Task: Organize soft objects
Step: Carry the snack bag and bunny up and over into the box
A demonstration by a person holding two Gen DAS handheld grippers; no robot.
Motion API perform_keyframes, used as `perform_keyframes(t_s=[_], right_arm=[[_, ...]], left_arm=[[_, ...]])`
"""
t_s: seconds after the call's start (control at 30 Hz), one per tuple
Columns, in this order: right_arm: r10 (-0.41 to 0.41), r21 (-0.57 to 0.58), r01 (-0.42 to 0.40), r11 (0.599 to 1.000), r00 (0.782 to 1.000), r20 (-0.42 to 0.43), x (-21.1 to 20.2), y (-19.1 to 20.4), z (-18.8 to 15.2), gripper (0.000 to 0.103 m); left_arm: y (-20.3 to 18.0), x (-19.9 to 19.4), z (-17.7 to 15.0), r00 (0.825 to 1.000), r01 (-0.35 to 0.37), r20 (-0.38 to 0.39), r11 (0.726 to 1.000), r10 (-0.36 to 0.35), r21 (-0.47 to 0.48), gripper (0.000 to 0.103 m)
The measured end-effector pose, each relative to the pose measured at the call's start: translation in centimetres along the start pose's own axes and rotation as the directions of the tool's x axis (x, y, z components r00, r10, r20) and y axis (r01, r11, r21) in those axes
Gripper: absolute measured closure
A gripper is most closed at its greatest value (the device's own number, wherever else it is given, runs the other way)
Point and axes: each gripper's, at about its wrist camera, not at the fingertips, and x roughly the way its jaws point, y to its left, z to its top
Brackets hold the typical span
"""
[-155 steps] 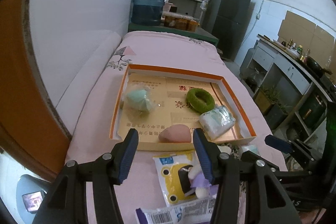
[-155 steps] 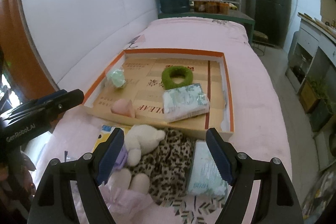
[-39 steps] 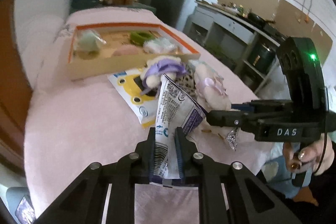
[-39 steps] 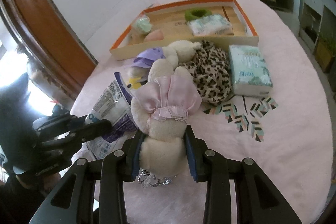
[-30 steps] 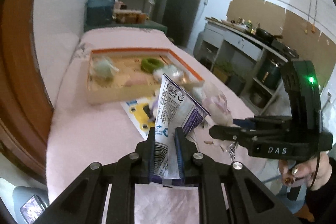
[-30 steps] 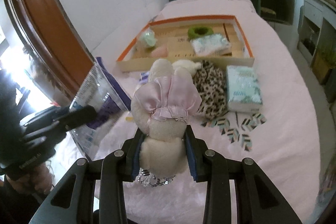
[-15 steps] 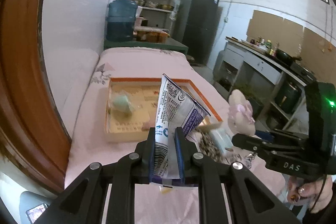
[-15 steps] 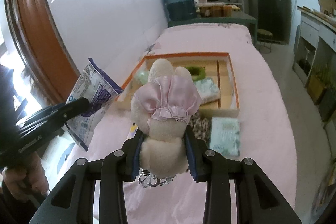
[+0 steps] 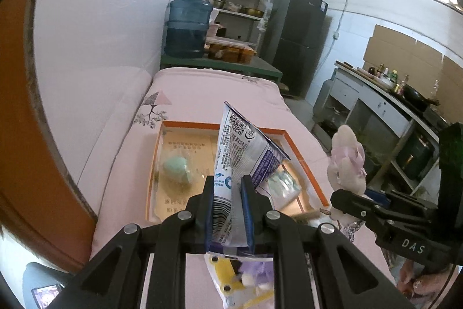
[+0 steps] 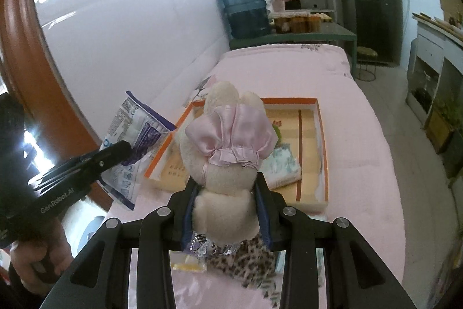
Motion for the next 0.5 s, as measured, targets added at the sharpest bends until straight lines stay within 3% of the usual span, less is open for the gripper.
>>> perform_keyframes(t_s=[0.5], right_arm=[[-0.059,0.009,0.059,0.998,0.997,-0.052,5.1,-3.1,3.8,0.066]], left_arm=[[0.4,5.1,3.7,0.999,-0.054,-0.005,0.998,0.054,-0.041,0.086]])
